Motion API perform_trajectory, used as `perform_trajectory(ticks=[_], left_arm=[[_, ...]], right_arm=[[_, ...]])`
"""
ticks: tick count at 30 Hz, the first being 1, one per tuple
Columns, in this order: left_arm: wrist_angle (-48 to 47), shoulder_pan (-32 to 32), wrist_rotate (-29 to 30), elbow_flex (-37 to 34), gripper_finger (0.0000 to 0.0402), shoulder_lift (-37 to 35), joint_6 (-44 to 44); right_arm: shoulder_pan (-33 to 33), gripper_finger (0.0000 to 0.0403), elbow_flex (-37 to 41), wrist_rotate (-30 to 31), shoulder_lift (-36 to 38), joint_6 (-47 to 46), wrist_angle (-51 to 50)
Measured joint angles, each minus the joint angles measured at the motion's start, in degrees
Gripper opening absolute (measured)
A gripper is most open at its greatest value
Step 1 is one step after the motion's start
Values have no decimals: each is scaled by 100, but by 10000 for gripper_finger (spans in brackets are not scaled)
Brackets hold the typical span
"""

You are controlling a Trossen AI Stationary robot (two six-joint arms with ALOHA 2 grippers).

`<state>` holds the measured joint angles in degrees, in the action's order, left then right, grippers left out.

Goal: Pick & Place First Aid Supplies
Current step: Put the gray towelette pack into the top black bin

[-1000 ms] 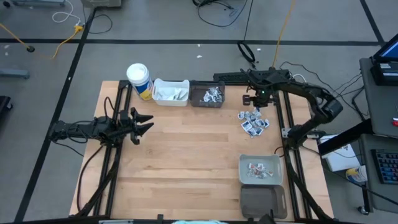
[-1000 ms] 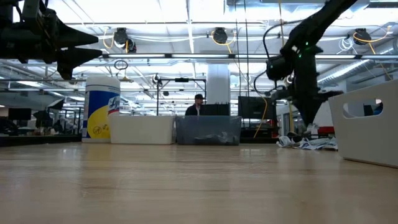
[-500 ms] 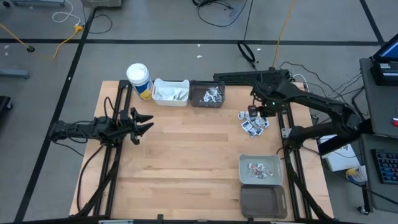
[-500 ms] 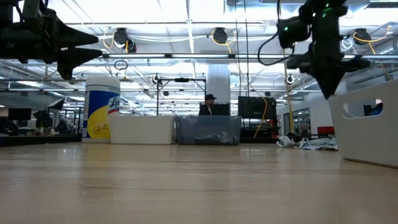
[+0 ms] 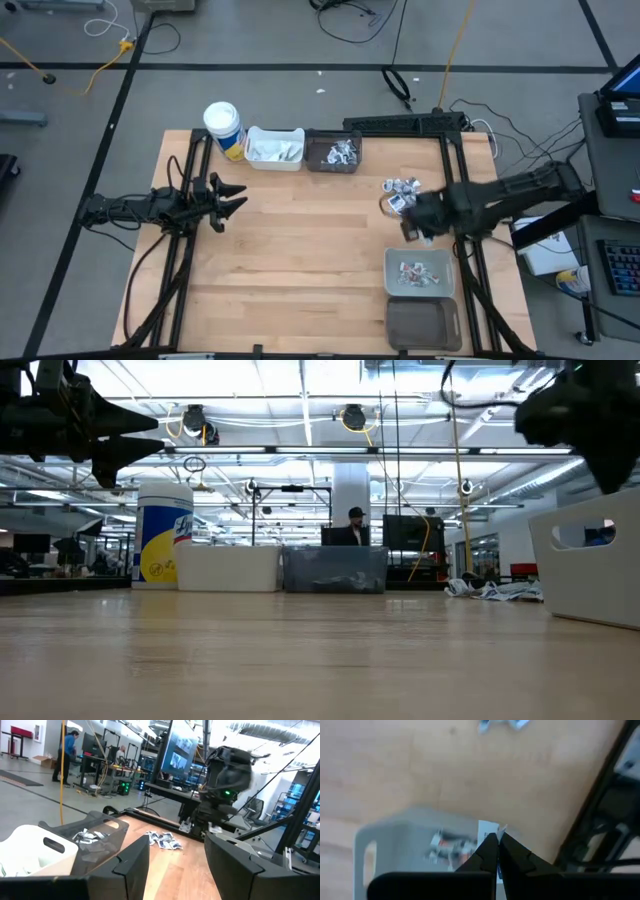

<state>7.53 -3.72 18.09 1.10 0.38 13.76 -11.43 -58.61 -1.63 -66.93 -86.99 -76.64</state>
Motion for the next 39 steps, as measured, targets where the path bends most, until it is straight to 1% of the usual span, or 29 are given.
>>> perform_trajectory(ticks=[7, 10, 14, 18, 26, 31, 34, 36, 39], left_arm=[[0, 0, 0, 0, 196, -1, 0], [0, 1, 0, -1, 196, -1, 0], [0, 0, 0, -2, 196, 0, 2], [0, 1, 0, 0, 196, -1, 0], [0, 0, 1, 0, 196, -1, 0], [0, -1, 0, 0, 196, 0, 0], [-2, 0, 1, 0, 196, -1, 1], [0, 1, 0, 0, 196, -1, 0], [0, 1, 0, 0, 196, 0, 0]], right_arm=[[-1834, 0, 0, -20, -299, -1739, 550], [-2412, 0, 0, -141, -543, -2332, 968], [-2943, 0, -121, -247, -994, -2825, 1369], [-3298, 0, -547, -278, -1475, -3101, 1407], [-3806, 0, -1366, -259, -2316, -3504, 1384], [-4097, 0, -1840, -268, -2697, -3773, 1384], [-4149, 0, -1948, -240, -2802, -3717, 1390], [-4164, 6, -1952, -137, -2794, -3746, 1347], [-4157, 35, -1952, -140, -2794, -3712, 1298]])
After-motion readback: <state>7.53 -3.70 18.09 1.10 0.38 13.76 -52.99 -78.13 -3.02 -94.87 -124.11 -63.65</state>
